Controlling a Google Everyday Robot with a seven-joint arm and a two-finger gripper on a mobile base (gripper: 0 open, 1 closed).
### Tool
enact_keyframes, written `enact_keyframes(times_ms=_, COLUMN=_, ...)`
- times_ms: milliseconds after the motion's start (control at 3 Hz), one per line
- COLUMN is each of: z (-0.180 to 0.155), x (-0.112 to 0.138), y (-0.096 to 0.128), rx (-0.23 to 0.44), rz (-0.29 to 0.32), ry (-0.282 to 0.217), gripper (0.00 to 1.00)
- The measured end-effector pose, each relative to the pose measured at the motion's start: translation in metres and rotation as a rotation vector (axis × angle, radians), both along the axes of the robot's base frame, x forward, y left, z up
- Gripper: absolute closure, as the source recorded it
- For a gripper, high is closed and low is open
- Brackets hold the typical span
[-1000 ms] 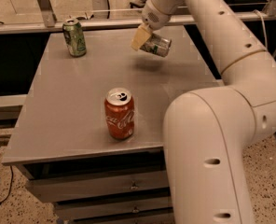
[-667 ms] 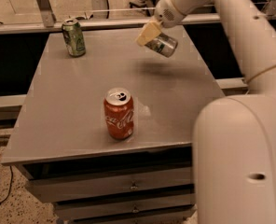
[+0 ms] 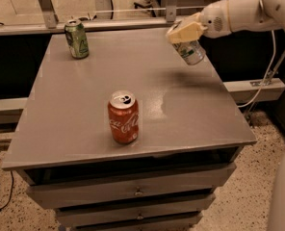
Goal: Place 7up can upright
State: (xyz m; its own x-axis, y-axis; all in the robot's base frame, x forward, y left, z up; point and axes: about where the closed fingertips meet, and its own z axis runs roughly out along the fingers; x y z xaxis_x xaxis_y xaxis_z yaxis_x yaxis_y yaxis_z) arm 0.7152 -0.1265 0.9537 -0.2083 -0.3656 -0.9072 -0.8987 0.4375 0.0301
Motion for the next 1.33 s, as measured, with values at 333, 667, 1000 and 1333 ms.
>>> enact_keyframes(times_ms=333, z=0.003, x=-0.019, y=-0.034, rx=0.168, rz=-0.022, ry=-0.03, gripper=1.0)
enact_keyframes(times_ms=667, z=-0.005, x=-0.037, y=-0.058, rx=0.322, rz=-0.041, ry=-0.058, gripper=1.0)
enact_keyframes(times_ms=1000, z=-0.01, x=-0.058, y=-0.079, rx=0.494, rz=-0.058, ry=-0.122, gripper=1.0)
enact_keyframes(times_ms=1333, z=-0.008, x=-0.067, y=-0.085, rx=0.58, rz=-0.059, ry=-0.161, gripper=1.0)
